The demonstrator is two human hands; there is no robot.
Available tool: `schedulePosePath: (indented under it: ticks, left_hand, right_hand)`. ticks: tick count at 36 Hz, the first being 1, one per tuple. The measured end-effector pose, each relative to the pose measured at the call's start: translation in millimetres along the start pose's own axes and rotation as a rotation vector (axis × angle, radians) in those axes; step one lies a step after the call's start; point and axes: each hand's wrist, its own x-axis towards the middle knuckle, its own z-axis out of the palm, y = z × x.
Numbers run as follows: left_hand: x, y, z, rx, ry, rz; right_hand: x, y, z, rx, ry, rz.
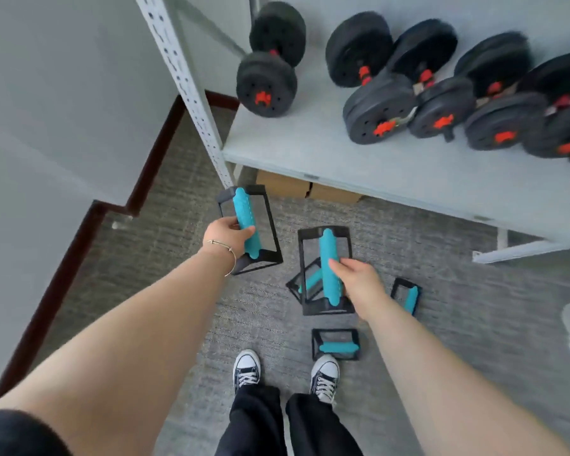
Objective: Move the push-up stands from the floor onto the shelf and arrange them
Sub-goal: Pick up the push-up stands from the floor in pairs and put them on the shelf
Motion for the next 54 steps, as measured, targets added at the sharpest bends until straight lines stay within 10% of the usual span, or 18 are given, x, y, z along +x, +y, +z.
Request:
schedulePosePath:
  ticks: [31,54]
  left_hand:
    - [-289,311,-118,-0.341,-0.113,0.418]
    - [-101,524,-186,-0.262,-0.039,0.613]
  right_hand:
    - [-232,-312,-198,0.275,0.040,-0.492]
    - [-121,-567,-161,0.441,0.250,-0.554]
